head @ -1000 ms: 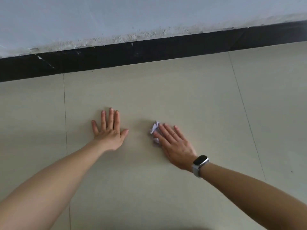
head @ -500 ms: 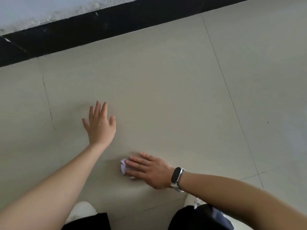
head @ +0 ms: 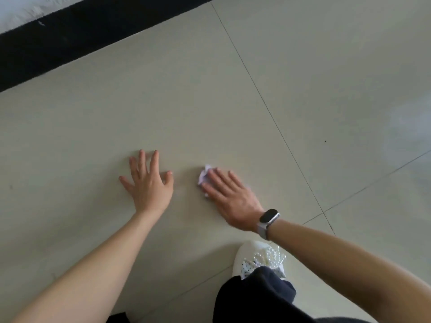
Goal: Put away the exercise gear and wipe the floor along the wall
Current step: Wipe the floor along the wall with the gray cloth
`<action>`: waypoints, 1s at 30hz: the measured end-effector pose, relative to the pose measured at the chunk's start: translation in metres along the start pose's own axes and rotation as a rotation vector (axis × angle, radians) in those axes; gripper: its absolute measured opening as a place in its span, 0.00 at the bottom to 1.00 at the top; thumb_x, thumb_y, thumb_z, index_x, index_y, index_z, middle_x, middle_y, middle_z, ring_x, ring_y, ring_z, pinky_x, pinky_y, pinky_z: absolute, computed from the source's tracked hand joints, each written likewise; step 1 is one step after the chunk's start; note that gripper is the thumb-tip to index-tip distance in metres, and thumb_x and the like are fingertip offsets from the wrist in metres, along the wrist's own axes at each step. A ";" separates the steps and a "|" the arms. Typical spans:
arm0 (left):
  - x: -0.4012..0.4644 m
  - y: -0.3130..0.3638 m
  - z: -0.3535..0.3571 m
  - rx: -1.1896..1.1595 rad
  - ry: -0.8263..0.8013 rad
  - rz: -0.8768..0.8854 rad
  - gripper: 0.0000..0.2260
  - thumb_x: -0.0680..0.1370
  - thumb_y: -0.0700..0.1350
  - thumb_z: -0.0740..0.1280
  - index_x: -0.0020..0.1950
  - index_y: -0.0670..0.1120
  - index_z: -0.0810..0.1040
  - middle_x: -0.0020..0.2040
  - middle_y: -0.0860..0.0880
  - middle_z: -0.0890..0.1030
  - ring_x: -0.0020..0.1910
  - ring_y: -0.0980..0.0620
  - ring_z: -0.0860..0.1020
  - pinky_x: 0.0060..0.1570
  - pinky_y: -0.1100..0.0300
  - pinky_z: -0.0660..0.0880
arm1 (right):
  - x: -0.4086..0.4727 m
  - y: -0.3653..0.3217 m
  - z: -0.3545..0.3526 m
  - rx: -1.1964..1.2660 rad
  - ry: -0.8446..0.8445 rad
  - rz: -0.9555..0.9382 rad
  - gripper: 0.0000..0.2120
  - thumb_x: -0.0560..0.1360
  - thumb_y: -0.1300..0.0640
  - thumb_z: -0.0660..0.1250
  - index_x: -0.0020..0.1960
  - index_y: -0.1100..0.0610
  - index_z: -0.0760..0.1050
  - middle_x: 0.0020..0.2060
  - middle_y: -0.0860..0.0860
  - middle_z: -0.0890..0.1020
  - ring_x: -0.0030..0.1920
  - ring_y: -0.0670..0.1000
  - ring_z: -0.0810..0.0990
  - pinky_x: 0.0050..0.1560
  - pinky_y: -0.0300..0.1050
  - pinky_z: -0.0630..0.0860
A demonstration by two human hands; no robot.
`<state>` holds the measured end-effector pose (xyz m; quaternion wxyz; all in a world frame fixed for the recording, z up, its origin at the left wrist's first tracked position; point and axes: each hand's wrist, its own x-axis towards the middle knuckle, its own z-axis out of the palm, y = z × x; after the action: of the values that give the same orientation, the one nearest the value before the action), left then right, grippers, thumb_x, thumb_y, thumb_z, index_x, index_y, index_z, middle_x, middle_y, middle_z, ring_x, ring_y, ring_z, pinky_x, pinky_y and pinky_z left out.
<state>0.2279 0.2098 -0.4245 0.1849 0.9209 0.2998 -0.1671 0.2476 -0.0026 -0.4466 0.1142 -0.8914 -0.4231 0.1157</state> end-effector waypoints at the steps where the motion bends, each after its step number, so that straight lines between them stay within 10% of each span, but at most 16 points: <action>1: 0.001 0.001 0.000 0.015 0.013 0.016 0.27 0.76 0.48 0.64 0.74 0.48 0.60 0.77 0.47 0.53 0.76 0.44 0.48 0.68 0.34 0.44 | -0.004 -0.011 0.004 -0.033 -0.090 -0.274 0.25 0.73 0.58 0.53 0.70 0.54 0.64 0.70 0.57 0.67 0.72 0.56 0.63 0.73 0.52 0.52; 4: 0.007 0.016 -0.001 0.063 0.026 0.119 0.28 0.76 0.49 0.65 0.74 0.48 0.59 0.77 0.46 0.52 0.76 0.44 0.47 0.68 0.33 0.45 | -0.009 0.033 -0.006 -0.066 -0.146 -0.400 0.24 0.75 0.60 0.51 0.70 0.56 0.64 0.70 0.55 0.68 0.71 0.53 0.63 0.73 0.50 0.49; 13: 0.009 0.138 0.029 0.185 -0.146 0.450 0.32 0.77 0.57 0.58 0.76 0.54 0.45 0.77 0.48 0.40 0.75 0.44 0.37 0.69 0.37 0.39 | -0.069 0.245 -0.082 0.225 0.263 1.299 0.28 0.77 0.64 0.47 0.76 0.57 0.45 0.76 0.56 0.46 0.76 0.56 0.42 0.75 0.51 0.39; 15: 0.007 0.158 0.038 0.225 -0.188 0.485 0.32 0.77 0.58 0.57 0.75 0.54 0.43 0.77 0.48 0.39 0.75 0.43 0.36 0.69 0.36 0.39 | -0.069 0.218 -0.064 0.147 0.276 1.146 0.28 0.76 0.61 0.47 0.75 0.54 0.49 0.76 0.56 0.48 0.76 0.56 0.45 0.74 0.51 0.40; 21: 0.013 0.177 0.039 0.310 -0.195 0.425 0.28 0.76 0.58 0.57 0.75 0.55 0.55 0.77 0.47 0.50 0.76 0.43 0.47 0.69 0.37 0.49 | -0.107 0.176 -0.039 -0.027 -0.066 -0.151 0.24 0.74 0.59 0.56 0.69 0.53 0.64 0.70 0.53 0.66 0.71 0.52 0.62 0.73 0.50 0.52; 23: 0.017 0.179 0.030 0.328 -0.167 0.448 0.28 0.72 0.58 0.57 0.71 0.54 0.65 0.75 0.44 0.61 0.73 0.40 0.58 0.66 0.37 0.58 | -0.099 0.225 -0.054 -0.028 0.004 0.029 0.23 0.75 0.61 0.55 0.70 0.55 0.63 0.70 0.55 0.66 0.71 0.55 0.63 0.73 0.53 0.55; 28: 0.022 0.190 0.014 0.442 -0.244 0.477 0.26 0.73 0.55 0.59 0.72 0.53 0.64 0.74 0.44 0.61 0.70 0.40 0.59 0.65 0.44 0.64 | -0.047 0.320 -0.108 0.270 0.298 1.242 0.27 0.78 0.62 0.48 0.76 0.54 0.47 0.76 0.55 0.46 0.76 0.55 0.43 0.75 0.53 0.40; 30: 0.028 0.198 0.003 0.447 -0.317 0.481 0.25 0.77 0.53 0.59 0.74 0.55 0.58 0.75 0.47 0.57 0.72 0.44 0.56 0.68 0.49 0.61 | -0.021 0.303 -0.104 0.249 0.301 1.230 0.27 0.78 0.61 0.48 0.76 0.53 0.47 0.76 0.55 0.45 0.76 0.55 0.42 0.74 0.51 0.38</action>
<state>0.3700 0.0736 -0.3911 0.0572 0.9454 -0.0019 -0.3209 0.4870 -0.2164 -0.4377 0.1878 -0.9577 0.2022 0.0821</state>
